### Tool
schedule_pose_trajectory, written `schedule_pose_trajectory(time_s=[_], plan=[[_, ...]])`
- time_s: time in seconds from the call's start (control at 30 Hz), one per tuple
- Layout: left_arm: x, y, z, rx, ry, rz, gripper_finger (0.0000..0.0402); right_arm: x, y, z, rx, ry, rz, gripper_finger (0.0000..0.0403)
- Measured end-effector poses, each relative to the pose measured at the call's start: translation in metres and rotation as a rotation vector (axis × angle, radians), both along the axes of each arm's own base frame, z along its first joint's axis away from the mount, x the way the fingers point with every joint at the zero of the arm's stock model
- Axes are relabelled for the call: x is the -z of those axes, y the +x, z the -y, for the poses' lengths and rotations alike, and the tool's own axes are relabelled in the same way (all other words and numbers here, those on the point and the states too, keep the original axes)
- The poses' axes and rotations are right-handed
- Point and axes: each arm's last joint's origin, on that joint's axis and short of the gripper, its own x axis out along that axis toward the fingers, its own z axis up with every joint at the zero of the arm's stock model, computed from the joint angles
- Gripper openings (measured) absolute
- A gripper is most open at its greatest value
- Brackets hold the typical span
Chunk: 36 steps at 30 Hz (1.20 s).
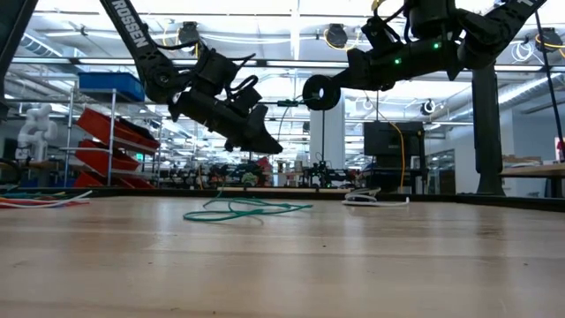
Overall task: Coil cords
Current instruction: Coil the green wire onto the spool
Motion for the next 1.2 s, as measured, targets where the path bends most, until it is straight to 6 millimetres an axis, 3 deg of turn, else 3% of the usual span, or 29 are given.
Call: schedule_pose_trajectory(time_s=[0.2, 0.63, 0.77, 1.0, 1.2], plan=[[0.0, 0.0, -0.001, -0.03, 0.009, -0.002, 0.0011, 0.0, 0.0, 0.0, 0.0, 0.003, 0.002, 0.0], [-0.016, 0.017, 0.014, -0.143, 0.142, 0.074, 0.0002, -0.003, 0.0, 0.0, 0.0, 0.004, 0.041, 0.0], [-0.012, 0.025, 0.011, -0.153, 0.124, 0.068, 0.0001, -0.006, 0.001, -0.001, -0.026, 0.003, 0.077, 0.0], [0.005, 0.056, 0.018, -0.07, 0.036, 0.074, 0.0001, -0.008, 0.001, -0.002, -0.033, 0.023, 0.115, 0.0], [-0.004, 0.087, 0.035, 0.003, 0.056, 0.105, 0.0, -0.002, 0.006, 0.002, 0.021, 0.029, 0.153, 0.0]])
